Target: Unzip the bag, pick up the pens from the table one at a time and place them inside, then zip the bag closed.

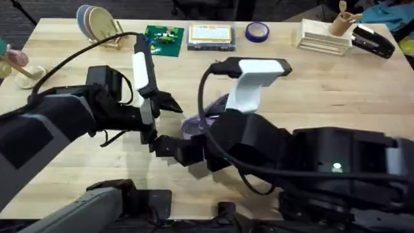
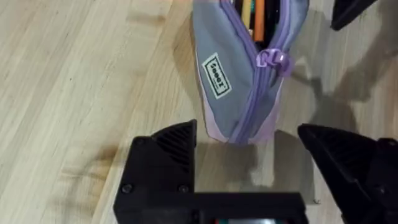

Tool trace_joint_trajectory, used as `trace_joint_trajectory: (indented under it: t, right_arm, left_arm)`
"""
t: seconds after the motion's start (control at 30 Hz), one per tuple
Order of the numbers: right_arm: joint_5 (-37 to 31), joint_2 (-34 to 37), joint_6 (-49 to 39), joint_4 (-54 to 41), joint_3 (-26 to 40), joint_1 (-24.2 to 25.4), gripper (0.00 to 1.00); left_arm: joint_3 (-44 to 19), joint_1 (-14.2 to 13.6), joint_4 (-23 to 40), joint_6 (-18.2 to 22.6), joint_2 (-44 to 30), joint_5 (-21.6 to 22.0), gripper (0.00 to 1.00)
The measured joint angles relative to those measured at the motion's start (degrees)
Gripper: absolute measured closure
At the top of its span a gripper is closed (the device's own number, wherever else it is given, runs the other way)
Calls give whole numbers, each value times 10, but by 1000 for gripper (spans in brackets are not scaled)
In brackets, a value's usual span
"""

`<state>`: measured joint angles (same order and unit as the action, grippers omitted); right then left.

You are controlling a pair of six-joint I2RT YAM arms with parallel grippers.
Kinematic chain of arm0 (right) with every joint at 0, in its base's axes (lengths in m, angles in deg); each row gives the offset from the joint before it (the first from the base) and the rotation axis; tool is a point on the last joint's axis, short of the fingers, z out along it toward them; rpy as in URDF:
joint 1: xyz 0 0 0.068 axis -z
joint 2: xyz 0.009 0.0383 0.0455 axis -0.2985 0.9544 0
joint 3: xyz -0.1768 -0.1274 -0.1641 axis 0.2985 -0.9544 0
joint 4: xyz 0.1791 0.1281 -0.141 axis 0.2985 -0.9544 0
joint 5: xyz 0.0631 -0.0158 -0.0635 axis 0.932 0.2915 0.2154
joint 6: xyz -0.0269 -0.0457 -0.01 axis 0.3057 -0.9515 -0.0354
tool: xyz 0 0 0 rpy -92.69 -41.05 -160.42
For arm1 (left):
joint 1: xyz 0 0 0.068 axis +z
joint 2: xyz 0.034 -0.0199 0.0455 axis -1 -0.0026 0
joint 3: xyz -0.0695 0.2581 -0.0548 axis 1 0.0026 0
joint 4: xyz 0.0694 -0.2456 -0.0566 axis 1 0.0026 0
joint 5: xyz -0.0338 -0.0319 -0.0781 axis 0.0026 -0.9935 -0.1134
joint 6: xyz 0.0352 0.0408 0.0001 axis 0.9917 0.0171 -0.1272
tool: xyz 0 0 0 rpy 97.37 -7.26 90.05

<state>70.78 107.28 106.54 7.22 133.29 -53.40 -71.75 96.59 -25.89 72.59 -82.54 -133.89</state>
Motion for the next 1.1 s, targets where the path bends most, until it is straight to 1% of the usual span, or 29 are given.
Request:
trace_joint_trajectory:
  t: [0.37,0.63,0.7,0.73,0.8,0.93,1.0,1.03,1.1]
  right_arm:
    - [-35,62,15,40,0,4,15]
    - [-42,112,18,106,0,45,70]
    - [-42,121,19,115,0,54,101]
    - [-42,125,19,117,0,56,125]
    - [-43,128,19,118,0,62,218]
    - [-44,129,21,116,0,68,463]
    - [-44,129,22,115,0,68,565]
    - [-44,129,21,115,0,68,610]
    - [-43,129,22,115,0,68,661]
  left_arm:
    - [0,0,0,0,0,0,7]
    - [0,0,0,0,0,0,8]
    - [0,0,0,0,0,0,8]
    - [0,0,0,0,0,0,8]
    - [0,0,0,0,0,0,8]
    - [0,0,0,0,0,0,8]
    - [0,0,0,0,0,0,9]
    - [0,0,0,0,0,0,9]
    - [0,0,0,0,0,0,8]
